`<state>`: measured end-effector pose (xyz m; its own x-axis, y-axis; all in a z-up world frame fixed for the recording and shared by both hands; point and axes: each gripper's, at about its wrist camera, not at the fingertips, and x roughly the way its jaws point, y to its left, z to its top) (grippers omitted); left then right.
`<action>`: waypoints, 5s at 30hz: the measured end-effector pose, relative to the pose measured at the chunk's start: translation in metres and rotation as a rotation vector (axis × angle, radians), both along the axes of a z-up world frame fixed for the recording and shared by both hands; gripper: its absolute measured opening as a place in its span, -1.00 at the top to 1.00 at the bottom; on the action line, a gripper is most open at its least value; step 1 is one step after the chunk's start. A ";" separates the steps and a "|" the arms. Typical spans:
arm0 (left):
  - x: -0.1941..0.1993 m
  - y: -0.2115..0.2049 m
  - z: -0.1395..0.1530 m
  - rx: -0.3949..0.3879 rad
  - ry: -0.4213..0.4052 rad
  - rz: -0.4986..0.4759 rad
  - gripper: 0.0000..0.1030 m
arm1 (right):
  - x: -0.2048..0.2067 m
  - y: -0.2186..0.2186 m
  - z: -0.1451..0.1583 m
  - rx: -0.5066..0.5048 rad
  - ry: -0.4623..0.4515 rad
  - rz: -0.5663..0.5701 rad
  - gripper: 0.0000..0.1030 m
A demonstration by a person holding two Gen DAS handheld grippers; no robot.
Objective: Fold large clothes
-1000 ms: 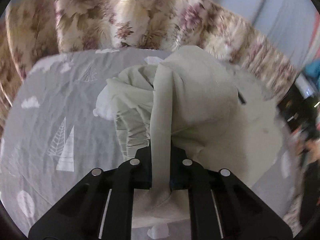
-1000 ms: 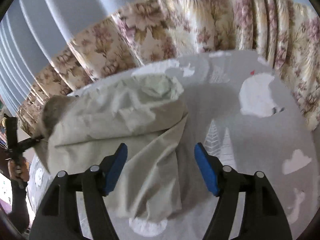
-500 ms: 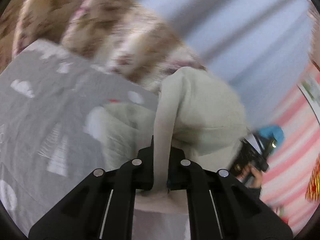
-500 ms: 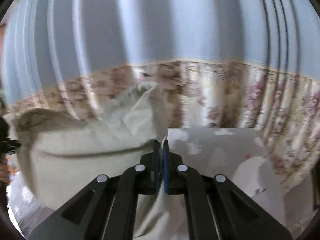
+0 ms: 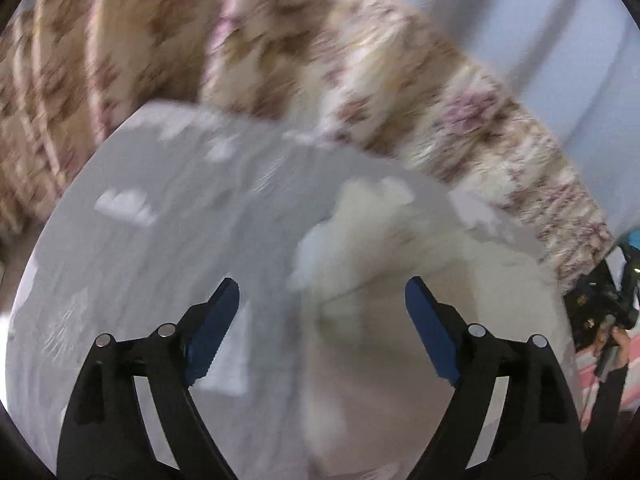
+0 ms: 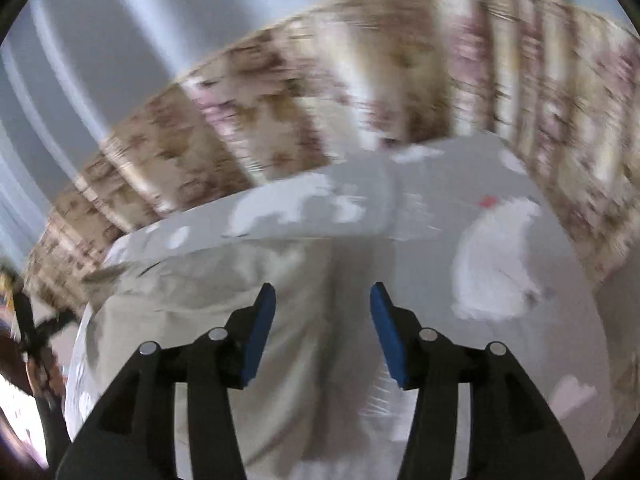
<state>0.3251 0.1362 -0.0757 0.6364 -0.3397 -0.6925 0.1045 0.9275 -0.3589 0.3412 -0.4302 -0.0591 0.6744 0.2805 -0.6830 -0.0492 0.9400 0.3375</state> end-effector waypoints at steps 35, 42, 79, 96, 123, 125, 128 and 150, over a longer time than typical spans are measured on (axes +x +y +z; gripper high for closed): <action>-0.022 -0.018 -0.028 0.032 0.082 -0.040 -0.57 | -0.066 0.003 -0.057 0.082 0.056 -0.035 -0.17; -0.051 -0.066 -0.055 0.038 0.084 -0.117 0.80 | -0.076 0.055 -0.073 -0.011 0.024 0.074 0.83; 0.027 -0.101 -0.031 0.170 0.132 -0.210 0.84 | 0.024 0.054 -0.058 -0.022 0.116 0.124 0.35; 0.057 -0.077 -0.042 0.303 0.109 0.015 0.38 | 0.042 0.040 -0.043 -0.273 0.025 -0.065 0.36; 0.000 -0.187 -0.069 0.467 0.097 -0.005 -0.76 | -0.021 0.123 -0.094 -0.294 -0.047 0.124 -0.06; 0.001 -0.185 -0.070 0.461 0.097 -0.002 -0.77 | -0.020 0.121 -0.094 -0.281 -0.044 0.128 -0.07; 0.001 -0.185 -0.071 0.463 0.090 0.003 -0.77 | -0.017 0.123 -0.095 -0.286 -0.040 0.132 -0.08; -0.045 -0.205 -0.025 0.500 -0.001 -0.010 -0.94 | -0.046 0.040 -0.030 0.058 -0.113 -0.014 -0.54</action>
